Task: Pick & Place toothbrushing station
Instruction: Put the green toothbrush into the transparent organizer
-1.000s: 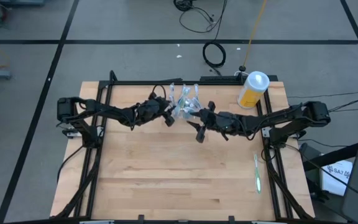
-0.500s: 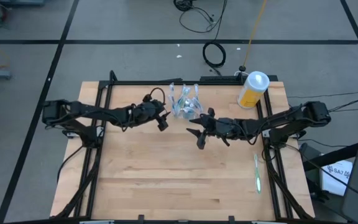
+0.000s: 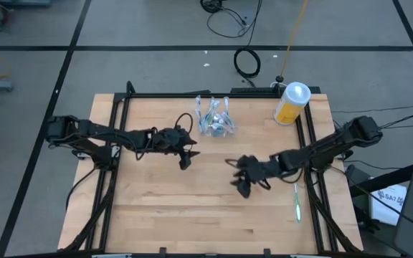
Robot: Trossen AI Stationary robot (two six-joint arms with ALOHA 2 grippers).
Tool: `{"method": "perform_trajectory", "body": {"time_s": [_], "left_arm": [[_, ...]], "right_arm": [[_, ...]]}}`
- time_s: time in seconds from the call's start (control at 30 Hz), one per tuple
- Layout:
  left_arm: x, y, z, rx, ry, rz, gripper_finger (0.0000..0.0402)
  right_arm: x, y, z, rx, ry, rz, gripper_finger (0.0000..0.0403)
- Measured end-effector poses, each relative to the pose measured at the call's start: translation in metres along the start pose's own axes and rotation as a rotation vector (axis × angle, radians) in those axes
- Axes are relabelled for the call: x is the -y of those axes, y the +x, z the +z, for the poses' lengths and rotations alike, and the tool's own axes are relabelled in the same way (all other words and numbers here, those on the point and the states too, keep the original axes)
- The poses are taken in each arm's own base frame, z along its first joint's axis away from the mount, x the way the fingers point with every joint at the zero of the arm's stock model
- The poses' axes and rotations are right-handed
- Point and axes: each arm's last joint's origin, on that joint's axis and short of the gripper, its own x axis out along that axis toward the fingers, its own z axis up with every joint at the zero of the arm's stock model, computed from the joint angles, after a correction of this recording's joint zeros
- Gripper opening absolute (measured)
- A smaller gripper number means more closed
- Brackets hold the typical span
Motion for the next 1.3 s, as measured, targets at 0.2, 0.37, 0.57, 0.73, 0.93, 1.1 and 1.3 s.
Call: {"method": "perform_trajectory", "body": {"time_s": [0.2, 0.37, 0.57, 0.73, 0.93, 1.1, 1.3], "left_arm": [[0.007, -0.001, -0.002, -0.003, 0.015, -0.022, 0.0232], [0.011, -0.001, -0.002, -0.006, 0.025, -0.032, 0.0232], [0.011, -0.001, -0.003, -0.011, 0.050, -0.032, 0.0232], [0.011, -0.001, -0.003, -0.011, 0.050, -0.033, 0.0232], [0.011, -0.001, -0.003, -0.011, 0.049, -0.033, 0.0232], [0.011, -0.001, -0.003, -0.011, 0.049, -0.033, 0.0232], [0.011, -0.001, -0.003, -0.011, 0.048, -0.033, 0.0232]], "right_arm": [[0.003, -0.022, -0.035, -0.309, 0.277, -0.128, 0.0185], [0.015, -0.051, -0.063, -0.530, 0.518, -0.416, 0.0184], [0.027, -0.081, -0.088, -0.646, 0.688, -0.802, 0.0185], [0.031, -0.090, -0.093, -0.630, 0.698, -0.922, 0.0185], [0.034, -0.088, -0.096, -0.630, 0.702, -0.928, 0.0184], [0.053, -0.078, -0.111, -0.630, 0.703, -0.932, 0.0181], [0.077, -0.065, -0.131, -0.636, 0.735, -0.889, 0.0179]]}}
